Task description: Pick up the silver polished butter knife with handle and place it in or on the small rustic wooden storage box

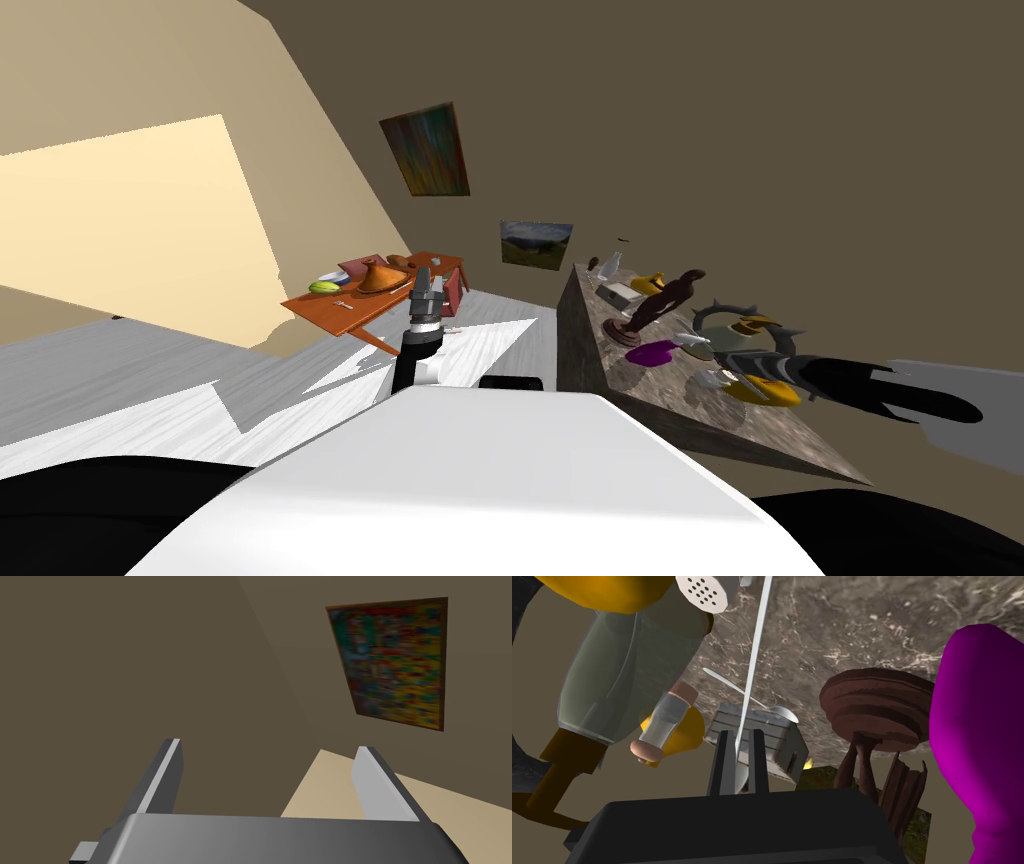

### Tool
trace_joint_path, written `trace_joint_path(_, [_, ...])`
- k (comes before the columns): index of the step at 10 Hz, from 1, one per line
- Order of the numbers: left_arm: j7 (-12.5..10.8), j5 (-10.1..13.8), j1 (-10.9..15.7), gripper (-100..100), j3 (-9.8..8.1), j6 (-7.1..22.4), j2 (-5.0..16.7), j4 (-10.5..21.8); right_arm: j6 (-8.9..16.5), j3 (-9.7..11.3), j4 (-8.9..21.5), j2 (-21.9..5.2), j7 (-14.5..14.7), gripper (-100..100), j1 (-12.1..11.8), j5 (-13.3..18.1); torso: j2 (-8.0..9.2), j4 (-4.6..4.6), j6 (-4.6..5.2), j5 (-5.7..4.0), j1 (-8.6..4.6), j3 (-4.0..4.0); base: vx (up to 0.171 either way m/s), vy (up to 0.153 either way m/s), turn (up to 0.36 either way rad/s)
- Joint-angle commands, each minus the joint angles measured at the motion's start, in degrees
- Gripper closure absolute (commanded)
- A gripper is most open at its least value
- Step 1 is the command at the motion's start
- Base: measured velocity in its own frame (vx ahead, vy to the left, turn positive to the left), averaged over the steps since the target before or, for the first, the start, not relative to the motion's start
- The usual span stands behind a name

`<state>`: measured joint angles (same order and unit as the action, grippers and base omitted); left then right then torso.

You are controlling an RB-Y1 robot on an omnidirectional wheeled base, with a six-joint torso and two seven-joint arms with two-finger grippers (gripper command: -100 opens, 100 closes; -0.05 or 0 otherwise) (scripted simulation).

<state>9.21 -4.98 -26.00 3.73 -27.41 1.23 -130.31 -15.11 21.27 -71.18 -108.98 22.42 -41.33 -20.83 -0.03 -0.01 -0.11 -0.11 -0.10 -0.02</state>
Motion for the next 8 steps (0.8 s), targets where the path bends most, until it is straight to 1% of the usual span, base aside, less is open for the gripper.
trace_joint_path(1, [0.0,0.0,0.0,0,0.0,0.0,0.0,0.0,-1.46,0.44,1.81,-1.17,0.13,100,0.53,-0.11,0.0,0.0,0.0,0.0,0.0,0.0,-0.01,0.008,-0.028])
trace_joint_path(3, [0.0,0.0,0.0,0,0.0,0.0,0.0,0.0,-1.46,0.44,1.81,-1.17,0.13,100,0.53,-0.11,0.02,0.0,0.0,0.01,0.01,0.01,-0.014,0.005,-0.009])
trace_joint_path(4, [0.0,0.0,0.0,0,0.0,0.0,0.0,0.0,-2.83,1.02,3.68,-2.19,-0.69,100,1.3,0.83,0.0,-0.02,-0.01,-0.02,-0.01,-0.01,-0.015,0.01,-0.026])
trace_joint_path(5, [0.0,0.0,0.0,0,0.0,0.0,0.0,0.0,-2.83,1.02,3.68,-2.19,-0.69,100,1.3,2.0,0.01,-0.01,0.0,0.02,-0.01,0.0,-0.015,0.008,-0.02])
trace_joint_path(6, [0.0,0.0,0.0,0,0.0,0.0,0.0,0.0,-2.83,1.02,3.68,-2.19,-0.69,100,1.3,0.83,0.01,-0.02,-0.01,0.01,0.02,-0.01,-0.007,0.002,-0.001])
trace_joint_path(8, [0.0,0.0,0.0,0,0.0,0.0,0.0,0.0,-5.54,2.33,7.46,-4.07,-2.9,100,2.93,2.84,-0.03,-0.03,-0.02,0.03,0.02,-0.03,-0.004,0.014,-0.018])
